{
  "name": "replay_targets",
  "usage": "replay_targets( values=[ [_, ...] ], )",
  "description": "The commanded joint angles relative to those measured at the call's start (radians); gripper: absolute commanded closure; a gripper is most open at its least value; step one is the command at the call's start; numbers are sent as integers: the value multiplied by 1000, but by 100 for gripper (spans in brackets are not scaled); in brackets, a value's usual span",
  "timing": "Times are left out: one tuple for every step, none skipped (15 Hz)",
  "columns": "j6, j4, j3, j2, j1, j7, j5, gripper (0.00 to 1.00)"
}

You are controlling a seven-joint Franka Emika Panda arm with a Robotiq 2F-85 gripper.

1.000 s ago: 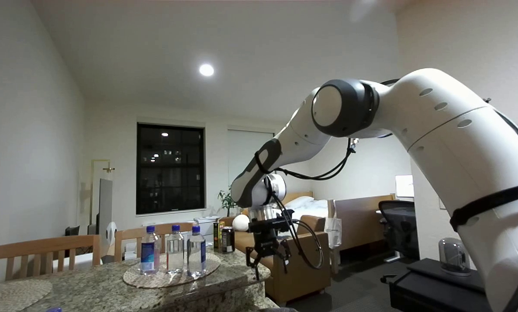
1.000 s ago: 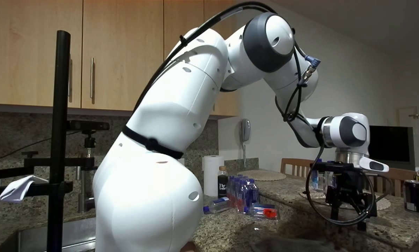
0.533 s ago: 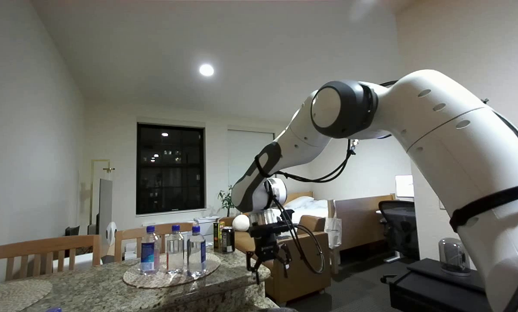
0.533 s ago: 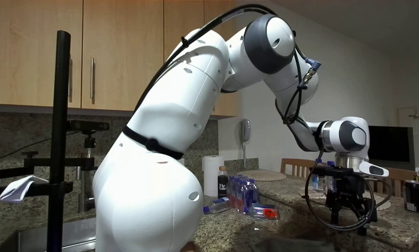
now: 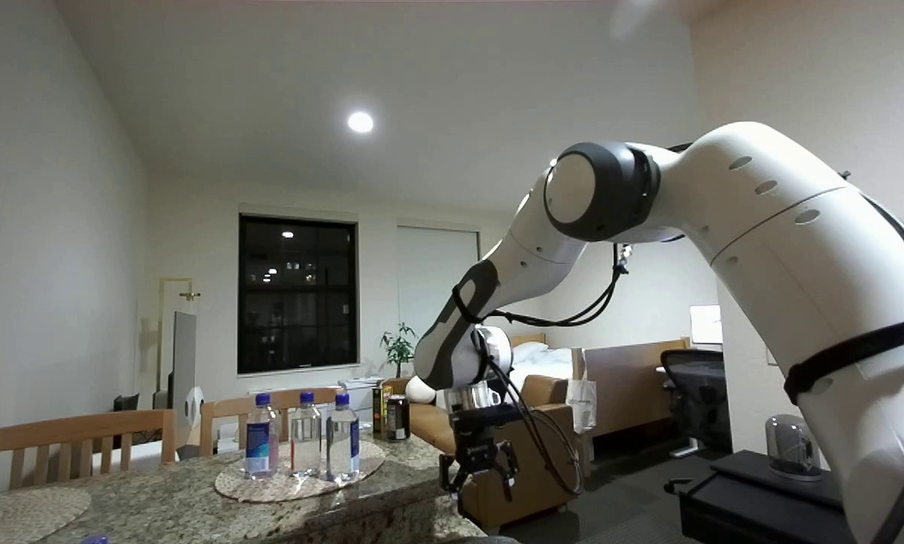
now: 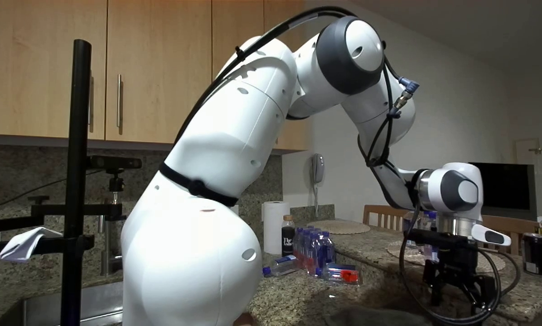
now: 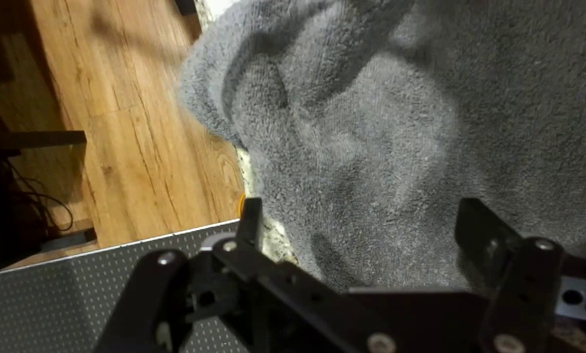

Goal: Move the grey towel to the left.

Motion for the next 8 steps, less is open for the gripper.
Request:
replay_targets(
  values=[
    [32,-39,13,-13,-41,-148,19,0],
    [29,-32,13,-6,-49,-179,17,0],
    [16,-20,14,3,-58,-213,17,0],
    [4,-10,13,10,-64,-236,15,0],
    [-9,-1,15,19,-72,-264,15,0],
    [-20,8,17,29,-80,-291,17,0],
    [-27,13,19,36,-86,-311,19,0],
    [-35,23,20,47,-93,-331,22,0]
  ],
)
